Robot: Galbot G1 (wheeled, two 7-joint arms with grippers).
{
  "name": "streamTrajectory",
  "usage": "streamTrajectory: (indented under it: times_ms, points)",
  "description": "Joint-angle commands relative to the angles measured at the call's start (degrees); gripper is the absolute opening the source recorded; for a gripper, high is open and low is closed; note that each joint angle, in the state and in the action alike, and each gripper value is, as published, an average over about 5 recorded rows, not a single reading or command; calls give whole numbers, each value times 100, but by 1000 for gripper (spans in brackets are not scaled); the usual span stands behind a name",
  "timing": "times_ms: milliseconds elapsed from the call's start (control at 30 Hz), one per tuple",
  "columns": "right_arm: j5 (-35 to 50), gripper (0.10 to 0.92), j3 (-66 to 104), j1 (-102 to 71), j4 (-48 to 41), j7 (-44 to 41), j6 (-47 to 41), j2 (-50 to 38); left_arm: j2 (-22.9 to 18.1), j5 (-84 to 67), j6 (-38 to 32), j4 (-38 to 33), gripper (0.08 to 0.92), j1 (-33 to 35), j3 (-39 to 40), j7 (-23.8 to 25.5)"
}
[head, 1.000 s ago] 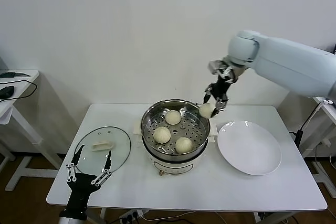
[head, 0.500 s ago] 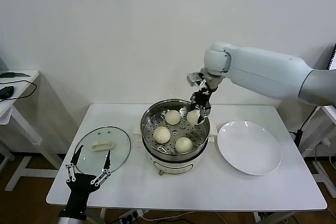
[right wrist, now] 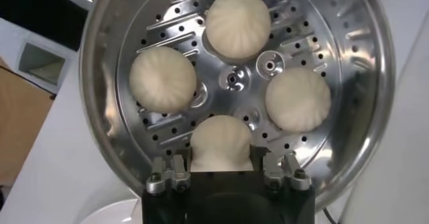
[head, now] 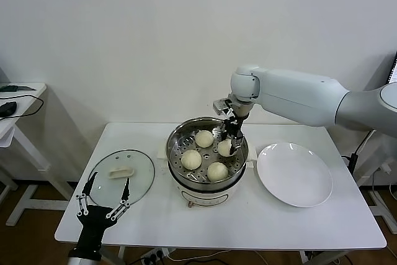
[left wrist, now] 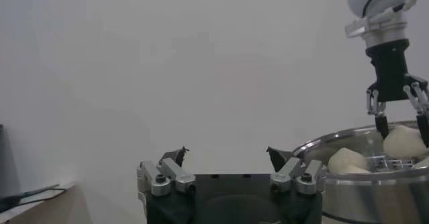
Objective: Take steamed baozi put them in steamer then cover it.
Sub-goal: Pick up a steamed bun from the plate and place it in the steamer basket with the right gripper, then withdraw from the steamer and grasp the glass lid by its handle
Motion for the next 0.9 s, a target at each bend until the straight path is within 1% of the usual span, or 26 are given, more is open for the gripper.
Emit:
streamTrajectory:
  times_ms: [33,233,333,433,533,600,667,800,900]
  points:
    - [-184,594,-23,-110,-48,18,-1,91,9,0,-28,16,823,4,-9,4]
    - [-334,604,-9,-157,-110,25,39,146,18,-2,-43,15,823,-9,-34,3]
    - [-354,624,1,-154,-101,27,55,137,10,-2,-44,4,823,-6,-35,2]
    - [-349,679,35,-147,-71,25,58,103,2,-1,-46,3,823,-2,-37,3]
    - [-346,757,71,-97,19,17,71,16,-3,2,-47,-4,823,2,-46,4]
    - [-333,799,117,-53,132,19,81,-87,-5,5,-48,-7,823,3,-55,4]
    - [-322,816,215,-28,267,23,98,-231,-6,11,-47,-6,823,0,-63,4]
    - [-255,822,606,22,632,124,218,-650,4,55,-28,10,823,-37,-73,4]
    - [33,823,1207,-59,983,572,393,-1125,23,192,-9,74,823,-136,-104,-6]
